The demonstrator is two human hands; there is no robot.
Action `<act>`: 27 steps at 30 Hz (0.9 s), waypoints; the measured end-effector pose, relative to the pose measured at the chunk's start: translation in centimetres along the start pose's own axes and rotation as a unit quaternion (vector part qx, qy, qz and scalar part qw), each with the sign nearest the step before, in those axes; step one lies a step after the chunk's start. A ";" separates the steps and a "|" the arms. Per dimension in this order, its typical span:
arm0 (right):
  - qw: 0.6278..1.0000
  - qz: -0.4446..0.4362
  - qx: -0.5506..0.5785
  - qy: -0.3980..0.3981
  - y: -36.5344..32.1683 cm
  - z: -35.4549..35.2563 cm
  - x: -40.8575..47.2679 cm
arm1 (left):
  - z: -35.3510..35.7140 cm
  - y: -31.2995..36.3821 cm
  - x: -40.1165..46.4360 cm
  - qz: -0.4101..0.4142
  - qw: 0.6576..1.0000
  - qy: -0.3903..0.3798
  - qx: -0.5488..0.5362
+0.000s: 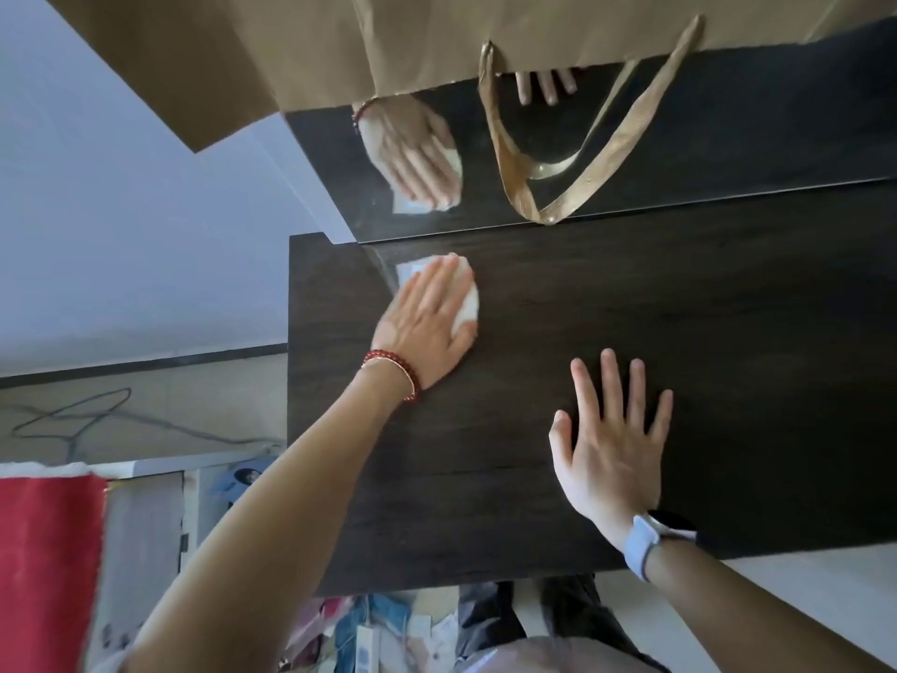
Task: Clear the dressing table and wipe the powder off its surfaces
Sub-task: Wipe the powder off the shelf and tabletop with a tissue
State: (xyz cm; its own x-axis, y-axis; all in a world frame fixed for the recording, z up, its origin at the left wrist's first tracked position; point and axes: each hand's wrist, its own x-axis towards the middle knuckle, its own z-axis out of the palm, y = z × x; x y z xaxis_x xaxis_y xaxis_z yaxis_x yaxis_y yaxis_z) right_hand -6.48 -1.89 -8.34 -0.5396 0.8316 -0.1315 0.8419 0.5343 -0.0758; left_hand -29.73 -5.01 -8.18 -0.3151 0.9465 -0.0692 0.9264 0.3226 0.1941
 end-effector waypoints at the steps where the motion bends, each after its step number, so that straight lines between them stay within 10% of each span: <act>1: 1.000 0.000 0.003 0.000 0.0 0.0 0.0 | -0.4 -1.3 0.0 -0.041 0.999 0.008 -0.013; 8: 1.000 0.009 -0.005 -0.005 -0.1 -0.1 0.0 | -2.0 -7.8 -3.5 -0.304 0.952 0.002 -0.041; 18: 1.000 0.007 0.001 0.012 -0.1 -0.1 0.0 | -0.2 0.9 3.2 -0.014 0.999 -0.044 0.012; 27: 1.000 0.010 0.007 0.017 -0.4 -0.4 -0.1 | -1.3 -6.6 -4.6 -0.157 0.987 -0.014 -0.021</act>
State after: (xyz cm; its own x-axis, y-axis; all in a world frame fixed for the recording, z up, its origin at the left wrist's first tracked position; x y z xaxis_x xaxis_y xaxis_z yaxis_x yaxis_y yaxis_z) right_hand -6.76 -2.09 -7.92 -0.5219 0.8472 -0.0990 0.8527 0.5152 -0.0864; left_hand -34.66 -11.53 -7.89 -0.5785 0.7998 -0.1601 0.7748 0.6002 0.1988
